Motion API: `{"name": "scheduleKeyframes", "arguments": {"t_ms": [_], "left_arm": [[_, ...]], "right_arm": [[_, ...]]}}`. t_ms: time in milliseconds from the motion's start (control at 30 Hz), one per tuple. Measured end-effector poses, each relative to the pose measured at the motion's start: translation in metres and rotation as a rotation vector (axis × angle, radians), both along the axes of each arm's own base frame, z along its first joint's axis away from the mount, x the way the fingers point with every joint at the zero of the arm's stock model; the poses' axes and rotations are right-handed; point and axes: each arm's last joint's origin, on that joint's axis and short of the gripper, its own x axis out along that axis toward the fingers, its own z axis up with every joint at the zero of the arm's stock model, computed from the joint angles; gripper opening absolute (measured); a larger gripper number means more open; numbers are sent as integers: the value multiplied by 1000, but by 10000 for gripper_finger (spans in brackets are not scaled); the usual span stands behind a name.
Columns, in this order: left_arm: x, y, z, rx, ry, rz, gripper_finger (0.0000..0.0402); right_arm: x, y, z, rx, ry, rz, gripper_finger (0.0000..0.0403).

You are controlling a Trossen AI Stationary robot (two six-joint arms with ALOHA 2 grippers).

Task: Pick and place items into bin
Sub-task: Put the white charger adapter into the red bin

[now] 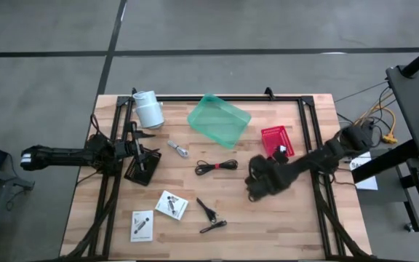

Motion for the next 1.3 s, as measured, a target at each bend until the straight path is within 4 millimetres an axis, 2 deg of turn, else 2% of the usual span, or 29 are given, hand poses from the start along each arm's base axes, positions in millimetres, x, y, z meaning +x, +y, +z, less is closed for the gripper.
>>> {"name": "scheduleKeyframes", "arguments": {"t_ms": [200,467,667,867,1100,1300], "left_arm": [[0,0,-1,0,6,0,215],[1,0,-1,-1,10,0,215],[1,0,-1,0,9,0,215],[1,0,-1,0,8,0,215],[1,0,-1,0,9,0,215],[1,0,-1,0,9,0,215]], "right_arm": [[2,-30,18,-77,-22,-46,136],[-22,-73,49,-54,-21,-180,136],[-47,-99,52,88,-34,-219,136],[-57,-110,47,206,-163,-150,136],[-69,-115,42,213,-157,-175,138],[-72,-115,34,220,-127,-178,177]]}}
